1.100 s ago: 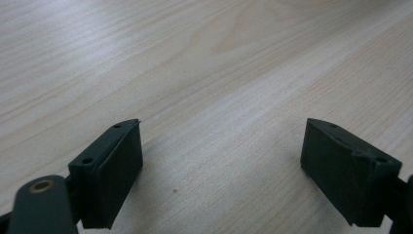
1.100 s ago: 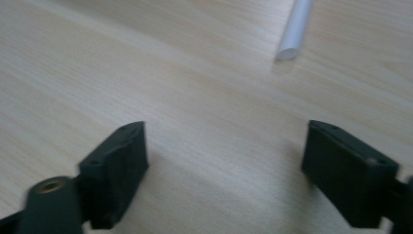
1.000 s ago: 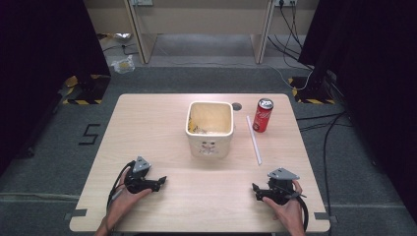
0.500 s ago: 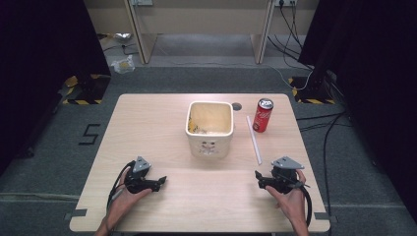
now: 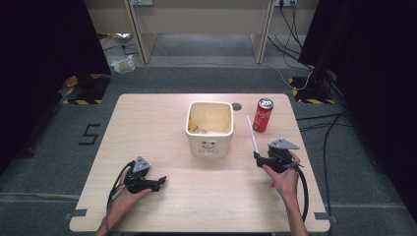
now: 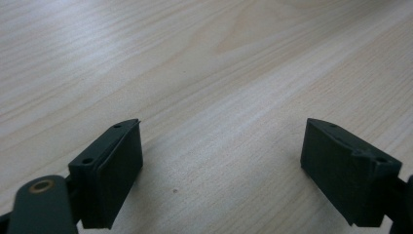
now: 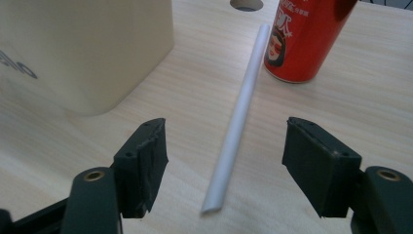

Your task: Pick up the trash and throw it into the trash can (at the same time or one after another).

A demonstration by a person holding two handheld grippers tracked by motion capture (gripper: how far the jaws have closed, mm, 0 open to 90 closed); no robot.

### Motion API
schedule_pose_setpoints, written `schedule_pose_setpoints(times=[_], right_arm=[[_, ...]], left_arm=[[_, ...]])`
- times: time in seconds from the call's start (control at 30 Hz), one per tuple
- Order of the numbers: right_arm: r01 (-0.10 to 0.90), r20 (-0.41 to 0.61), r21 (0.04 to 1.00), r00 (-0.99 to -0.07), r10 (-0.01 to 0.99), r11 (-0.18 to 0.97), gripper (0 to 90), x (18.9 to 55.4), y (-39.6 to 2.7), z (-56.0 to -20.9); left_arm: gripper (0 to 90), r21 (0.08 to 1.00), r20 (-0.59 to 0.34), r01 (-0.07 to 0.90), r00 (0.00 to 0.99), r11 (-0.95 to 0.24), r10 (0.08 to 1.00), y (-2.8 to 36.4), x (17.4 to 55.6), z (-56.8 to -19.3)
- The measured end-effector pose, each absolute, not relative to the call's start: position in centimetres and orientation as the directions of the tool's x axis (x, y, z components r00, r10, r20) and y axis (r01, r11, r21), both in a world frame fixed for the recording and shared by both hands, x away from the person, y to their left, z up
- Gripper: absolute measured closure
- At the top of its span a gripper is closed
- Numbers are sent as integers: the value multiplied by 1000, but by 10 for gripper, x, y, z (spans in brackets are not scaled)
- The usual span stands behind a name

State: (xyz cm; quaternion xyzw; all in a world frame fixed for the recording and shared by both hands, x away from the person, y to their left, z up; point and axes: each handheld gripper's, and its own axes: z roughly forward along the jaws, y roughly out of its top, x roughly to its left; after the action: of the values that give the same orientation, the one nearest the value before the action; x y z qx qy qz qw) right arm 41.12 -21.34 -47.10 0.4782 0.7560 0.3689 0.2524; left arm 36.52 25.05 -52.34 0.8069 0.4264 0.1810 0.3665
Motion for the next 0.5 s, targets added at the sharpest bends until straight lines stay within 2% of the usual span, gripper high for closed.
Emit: schedule_pose_setpoints(times=[0.3, 0.5], right_arm=[[546, -36, 792, -406, 913, 274, 464, 435, -207, -476], [578, -34, 768, -395, 918, 278, 573, 453, -206, -491]], left_arm=[[146, 746, -20, 555, 571, -368, 821, 251, 365, -523], [146, 746, -20, 555, 571, -368, 821, 251, 365, -523]])
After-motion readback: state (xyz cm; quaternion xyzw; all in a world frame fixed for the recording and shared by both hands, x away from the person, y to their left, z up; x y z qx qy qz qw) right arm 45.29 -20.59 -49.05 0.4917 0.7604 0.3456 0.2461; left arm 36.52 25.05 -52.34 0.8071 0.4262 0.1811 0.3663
